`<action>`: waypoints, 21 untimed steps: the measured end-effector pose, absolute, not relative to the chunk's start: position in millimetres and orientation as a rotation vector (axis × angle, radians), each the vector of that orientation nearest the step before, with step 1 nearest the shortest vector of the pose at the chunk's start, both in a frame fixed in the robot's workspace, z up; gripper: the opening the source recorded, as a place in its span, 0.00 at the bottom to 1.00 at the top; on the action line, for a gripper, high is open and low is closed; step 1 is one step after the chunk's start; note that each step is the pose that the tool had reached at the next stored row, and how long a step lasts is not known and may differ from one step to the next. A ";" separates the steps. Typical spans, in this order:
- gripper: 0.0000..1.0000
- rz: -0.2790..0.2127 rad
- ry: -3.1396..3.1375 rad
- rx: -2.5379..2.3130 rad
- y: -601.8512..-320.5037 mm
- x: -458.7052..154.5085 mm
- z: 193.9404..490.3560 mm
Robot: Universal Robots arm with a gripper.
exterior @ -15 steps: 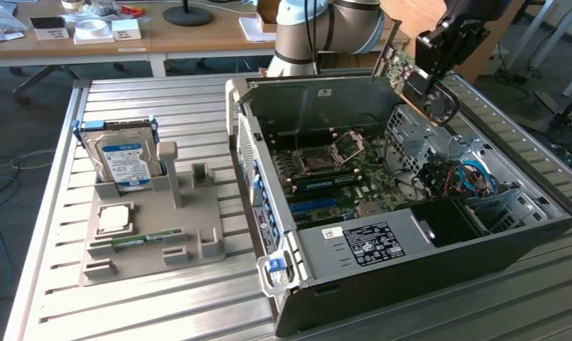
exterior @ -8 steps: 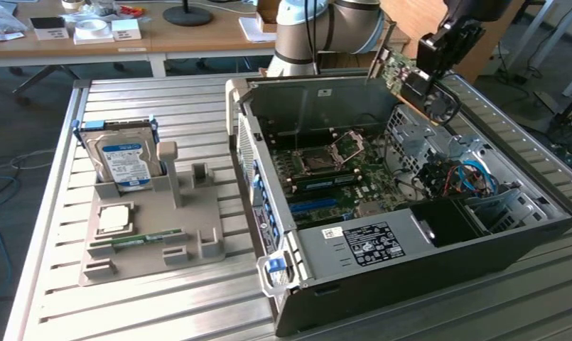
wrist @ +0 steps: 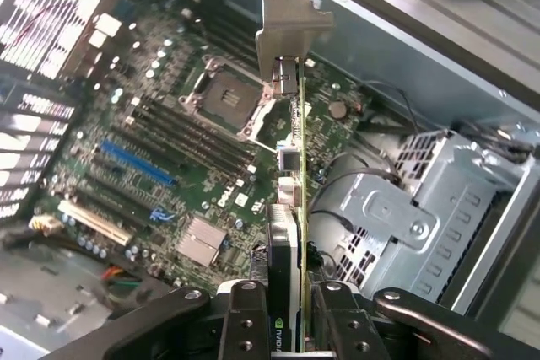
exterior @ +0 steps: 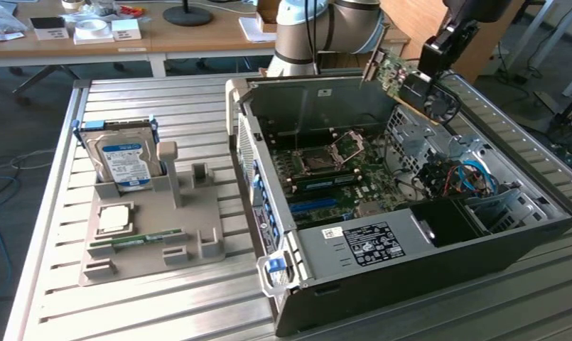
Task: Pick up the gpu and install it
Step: 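Insert the gpu into the slot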
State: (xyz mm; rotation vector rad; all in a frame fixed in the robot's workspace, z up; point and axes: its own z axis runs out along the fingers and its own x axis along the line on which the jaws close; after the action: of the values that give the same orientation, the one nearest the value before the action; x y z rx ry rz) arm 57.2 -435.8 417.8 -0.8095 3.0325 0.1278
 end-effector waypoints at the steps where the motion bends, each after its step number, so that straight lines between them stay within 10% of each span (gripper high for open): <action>1: 0.27 0.128 3.026 -0.835 -435.8 57.2 417.7; 21: 0.27 0.127 2.865 -1.315 -435.7 57.2 414.5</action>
State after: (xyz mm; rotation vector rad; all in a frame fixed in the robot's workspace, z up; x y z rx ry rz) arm 57.2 -435.7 414.5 -1.3146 2.8652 0.1267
